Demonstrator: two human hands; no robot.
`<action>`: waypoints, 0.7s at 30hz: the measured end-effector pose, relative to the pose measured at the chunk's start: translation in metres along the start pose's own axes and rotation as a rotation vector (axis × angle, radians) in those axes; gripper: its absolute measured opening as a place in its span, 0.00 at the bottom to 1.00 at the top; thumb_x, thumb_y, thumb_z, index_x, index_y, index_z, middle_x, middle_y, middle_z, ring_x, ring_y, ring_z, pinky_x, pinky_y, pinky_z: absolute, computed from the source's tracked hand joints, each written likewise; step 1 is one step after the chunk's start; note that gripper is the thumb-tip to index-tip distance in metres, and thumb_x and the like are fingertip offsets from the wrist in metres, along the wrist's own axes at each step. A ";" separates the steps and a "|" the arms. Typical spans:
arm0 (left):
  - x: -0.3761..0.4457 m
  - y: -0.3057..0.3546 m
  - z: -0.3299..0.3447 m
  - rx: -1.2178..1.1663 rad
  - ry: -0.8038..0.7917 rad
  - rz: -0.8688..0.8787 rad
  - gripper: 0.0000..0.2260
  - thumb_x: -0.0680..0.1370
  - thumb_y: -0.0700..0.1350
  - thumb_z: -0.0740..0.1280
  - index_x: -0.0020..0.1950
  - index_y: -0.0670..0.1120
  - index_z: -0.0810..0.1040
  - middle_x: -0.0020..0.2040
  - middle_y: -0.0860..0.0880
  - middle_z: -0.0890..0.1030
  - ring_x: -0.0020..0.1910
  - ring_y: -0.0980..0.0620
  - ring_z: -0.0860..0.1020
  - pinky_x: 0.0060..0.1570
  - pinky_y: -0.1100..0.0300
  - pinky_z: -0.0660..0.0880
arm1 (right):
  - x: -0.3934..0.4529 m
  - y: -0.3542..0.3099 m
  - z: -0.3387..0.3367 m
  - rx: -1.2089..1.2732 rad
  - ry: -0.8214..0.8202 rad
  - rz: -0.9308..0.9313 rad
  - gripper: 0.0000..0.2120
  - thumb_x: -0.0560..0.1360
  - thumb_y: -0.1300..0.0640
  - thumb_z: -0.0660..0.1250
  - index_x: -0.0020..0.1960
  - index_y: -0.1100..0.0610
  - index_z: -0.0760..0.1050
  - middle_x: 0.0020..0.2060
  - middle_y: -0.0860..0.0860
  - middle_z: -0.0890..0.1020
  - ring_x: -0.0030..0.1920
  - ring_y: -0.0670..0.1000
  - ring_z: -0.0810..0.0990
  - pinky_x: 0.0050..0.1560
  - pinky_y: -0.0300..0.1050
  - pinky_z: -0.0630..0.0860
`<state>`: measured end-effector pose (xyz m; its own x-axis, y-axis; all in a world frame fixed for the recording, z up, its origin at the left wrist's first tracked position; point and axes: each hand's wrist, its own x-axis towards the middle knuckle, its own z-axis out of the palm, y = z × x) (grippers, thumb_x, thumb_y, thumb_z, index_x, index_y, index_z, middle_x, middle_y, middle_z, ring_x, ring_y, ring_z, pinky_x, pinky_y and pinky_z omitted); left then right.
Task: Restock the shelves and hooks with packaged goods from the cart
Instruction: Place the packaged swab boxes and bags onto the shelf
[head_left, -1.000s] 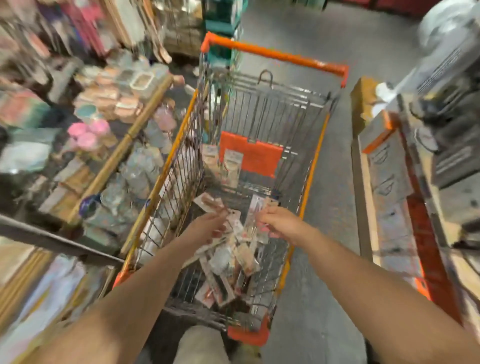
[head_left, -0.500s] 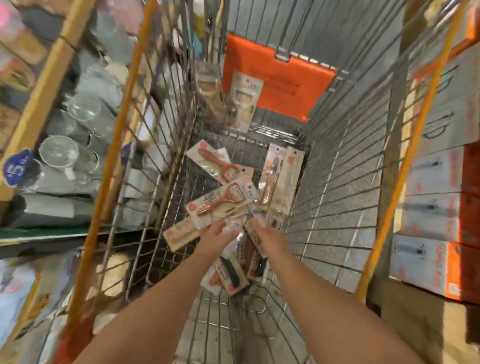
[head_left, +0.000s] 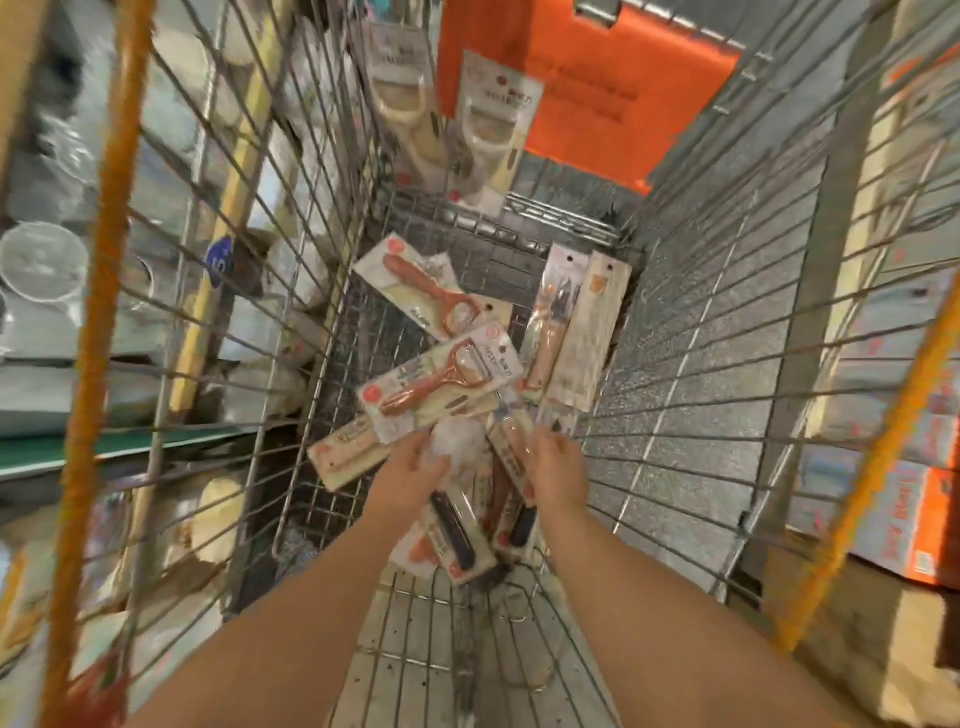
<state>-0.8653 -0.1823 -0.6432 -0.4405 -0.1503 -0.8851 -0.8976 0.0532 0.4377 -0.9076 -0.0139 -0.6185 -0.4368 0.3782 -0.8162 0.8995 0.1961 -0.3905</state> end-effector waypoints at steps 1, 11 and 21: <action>-0.001 0.005 -0.005 -0.202 -0.008 -0.115 0.16 0.79 0.47 0.67 0.66 0.45 0.74 0.57 0.46 0.80 0.48 0.49 0.78 0.48 0.55 0.74 | -0.002 -0.004 0.001 0.015 -0.031 -0.006 0.14 0.81 0.46 0.61 0.50 0.56 0.78 0.43 0.51 0.81 0.46 0.53 0.81 0.47 0.49 0.77; -0.089 0.103 -0.046 -0.512 -0.282 -0.070 0.25 0.82 0.63 0.50 0.55 0.45 0.77 0.33 0.49 0.81 0.25 0.53 0.77 0.20 0.66 0.60 | -0.077 -0.104 -0.010 0.211 -0.633 -0.175 0.08 0.80 0.53 0.65 0.48 0.56 0.79 0.36 0.49 0.84 0.36 0.47 0.82 0.35 0.40 0.76; -0.291 0.109 -0.100 -0.749 -0.056 0.551 0.15 0.67 0.55 0.78 0.44 0.46 0.81 0.42 0.44 0.76 0.34 0.52 0.74 0.25 0.64 0.58 | -0.234 -0.158 -0.063 -0.255 -0.902 -0.650 0.21 0.75 0.55 0.71 0.67 0.53 0.71 0.48 0.53 0.80 0.40 0.51 0.80 0.39 0.45 0.77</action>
<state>-0.8335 -0.2318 -0.3223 -0.8185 -0.2447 -0.5198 -0.3240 -0.5505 0.7694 -0.9486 -0.0763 -0.3383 -0.5588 -0.6298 -0.5395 0.4321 0.3342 -0.8376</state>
